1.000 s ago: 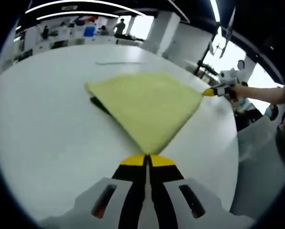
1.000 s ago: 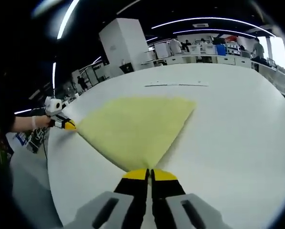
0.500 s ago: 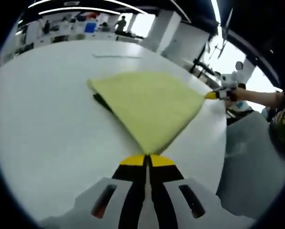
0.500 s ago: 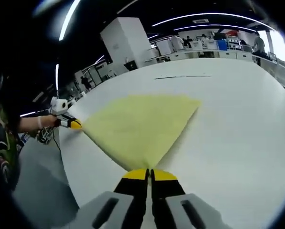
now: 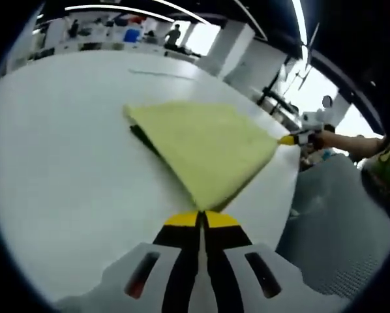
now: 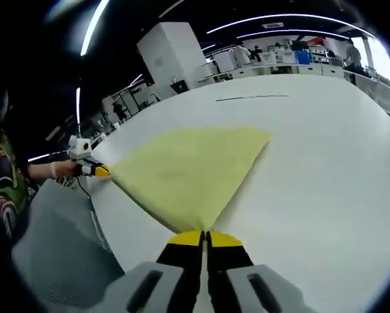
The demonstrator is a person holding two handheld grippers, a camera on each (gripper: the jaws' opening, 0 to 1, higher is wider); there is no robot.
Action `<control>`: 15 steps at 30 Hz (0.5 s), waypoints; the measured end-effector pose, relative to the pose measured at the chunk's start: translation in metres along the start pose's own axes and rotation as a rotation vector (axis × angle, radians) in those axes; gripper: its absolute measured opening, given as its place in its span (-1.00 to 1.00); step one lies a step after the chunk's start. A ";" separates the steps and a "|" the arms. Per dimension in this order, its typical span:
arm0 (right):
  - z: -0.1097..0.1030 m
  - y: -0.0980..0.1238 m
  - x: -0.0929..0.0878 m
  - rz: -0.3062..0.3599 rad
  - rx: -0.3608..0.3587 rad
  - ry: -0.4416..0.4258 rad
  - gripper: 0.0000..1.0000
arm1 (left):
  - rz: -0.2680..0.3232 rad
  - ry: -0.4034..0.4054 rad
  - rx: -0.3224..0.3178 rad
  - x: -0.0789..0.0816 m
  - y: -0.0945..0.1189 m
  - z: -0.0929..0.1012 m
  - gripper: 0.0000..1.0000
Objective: Fold the garment on the visible template until the final outline fits inside the template.
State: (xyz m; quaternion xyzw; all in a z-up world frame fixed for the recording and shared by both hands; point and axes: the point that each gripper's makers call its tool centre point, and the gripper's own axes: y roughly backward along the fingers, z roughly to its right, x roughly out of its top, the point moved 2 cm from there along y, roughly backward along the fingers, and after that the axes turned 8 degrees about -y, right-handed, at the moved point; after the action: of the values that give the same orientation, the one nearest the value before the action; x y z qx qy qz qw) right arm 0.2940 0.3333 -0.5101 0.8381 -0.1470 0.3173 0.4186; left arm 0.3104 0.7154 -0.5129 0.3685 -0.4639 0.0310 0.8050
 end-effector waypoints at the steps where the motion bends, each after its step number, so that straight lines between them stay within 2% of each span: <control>1: -0.002 0.000 0.000 -0.005 -0.002 0.007 -1.00 | -0.004 -0.005 -0.001 0.000 0.000 0.001 -1.00; 4: -0.004 0.006 0.004 0.002 -0.015 0.054 -1.00 | -0.011 -0.048 0.012 0.003 0.003 0.001 -0.97; 5: -0.003 0.008 0.006 0.011 -0.023 0.065 -0.95 | -0.003 -0.052 0.021 0.005 0.006 -0.001 -0.90; 8: -0.004 0.018 0.013 0.036 -0.035 0.087 -0.62 | 0.044 -0.039 0.053 0.015 0.017 -0.007 -0.70; 10: -0.007 0.023 0.018 0.055 -0.049 0.126 -0.37 | 0.093 -0.064 0.070 0.026 0.025 -0.008 -0.55; 13: -0.017 0.028 0.022 0.068 -0.056 0.158 0.09 | 0.137 -0.088 0.083 0.036 0.034 -0.010 -0.13; 15: -0.021 0.031 0.024 0.082 -0.068 0.206 0.54 | 0.145 -0.111 0.080 0.044 0.036 -0.003 0.20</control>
State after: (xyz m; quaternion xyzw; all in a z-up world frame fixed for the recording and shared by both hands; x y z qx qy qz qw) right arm 0.2873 0.3317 -0.4663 0.7797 -0.1480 0.4136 0.4463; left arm 0.3231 0.7308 -0.4595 0.3672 -0.5315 0.0873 0.7583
